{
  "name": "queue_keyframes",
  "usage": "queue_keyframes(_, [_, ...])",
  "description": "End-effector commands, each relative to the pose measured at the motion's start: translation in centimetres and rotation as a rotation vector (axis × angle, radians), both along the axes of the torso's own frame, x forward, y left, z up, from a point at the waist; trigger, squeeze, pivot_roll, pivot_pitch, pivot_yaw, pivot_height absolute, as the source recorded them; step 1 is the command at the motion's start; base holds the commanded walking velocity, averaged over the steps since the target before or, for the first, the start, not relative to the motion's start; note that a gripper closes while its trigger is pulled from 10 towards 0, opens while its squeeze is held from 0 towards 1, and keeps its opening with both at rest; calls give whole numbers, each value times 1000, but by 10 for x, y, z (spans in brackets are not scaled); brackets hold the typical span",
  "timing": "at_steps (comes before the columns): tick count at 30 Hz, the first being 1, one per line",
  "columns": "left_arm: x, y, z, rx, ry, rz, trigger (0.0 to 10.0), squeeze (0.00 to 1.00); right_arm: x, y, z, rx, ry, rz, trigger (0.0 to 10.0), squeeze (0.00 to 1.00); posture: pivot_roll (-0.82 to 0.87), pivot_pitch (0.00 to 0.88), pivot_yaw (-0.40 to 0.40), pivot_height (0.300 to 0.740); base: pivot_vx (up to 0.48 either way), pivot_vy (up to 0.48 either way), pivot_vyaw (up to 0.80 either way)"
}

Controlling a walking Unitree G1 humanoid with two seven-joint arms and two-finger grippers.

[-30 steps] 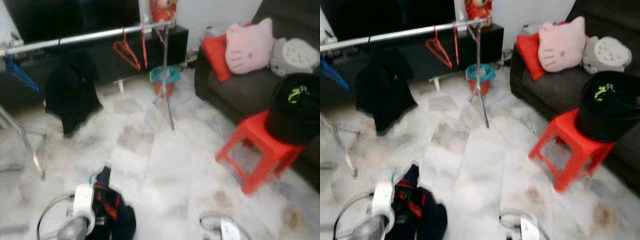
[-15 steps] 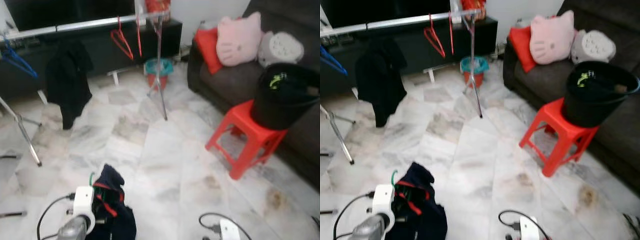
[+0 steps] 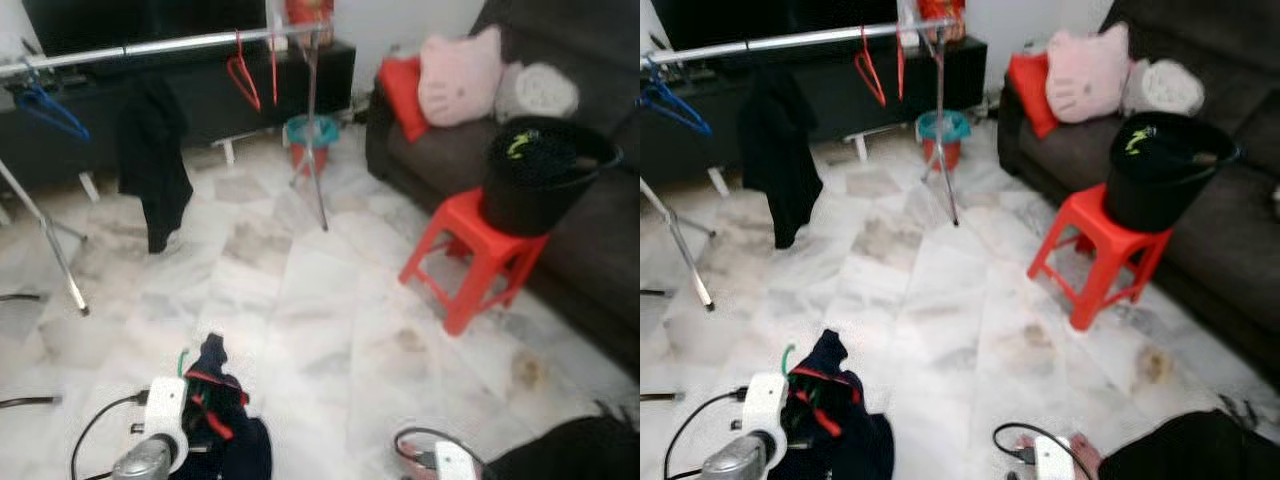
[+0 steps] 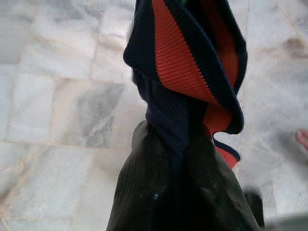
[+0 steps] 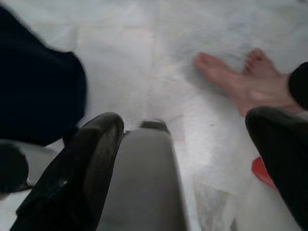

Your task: Hang hanger

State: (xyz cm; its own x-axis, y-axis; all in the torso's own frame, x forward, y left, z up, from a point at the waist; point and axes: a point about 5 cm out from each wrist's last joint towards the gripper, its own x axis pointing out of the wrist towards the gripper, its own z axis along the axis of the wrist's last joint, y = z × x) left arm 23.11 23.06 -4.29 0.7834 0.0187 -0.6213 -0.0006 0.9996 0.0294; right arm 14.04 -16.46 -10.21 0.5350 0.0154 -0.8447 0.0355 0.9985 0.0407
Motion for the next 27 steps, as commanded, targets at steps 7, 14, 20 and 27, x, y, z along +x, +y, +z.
queue_keyframes(7, [72,-30,71,-13,-402,-214,10000,0,13,-10,9,-78,-124,18,10000,0,-136,0,-22,740,0,0,0])
queue_keyframes(14, [88,-46,104,-19,-514,-394,10000,0,20,-10,16,-101,-247,21,10000,0,-154,0,-14,740,0,0,0])
queue_keyframes(20, [94,-59,123,-6,-534,-531,10000,0,142,-54,115,-156,-669,206,10000,0,-147,0,-15,740,0,0,0])
queue_keyframes(27, [92,-70,136,30,-519,-679,10000,0,158,-46,152,-84,-789,432,10000,0,-154,0,-16,740,0,0,0])
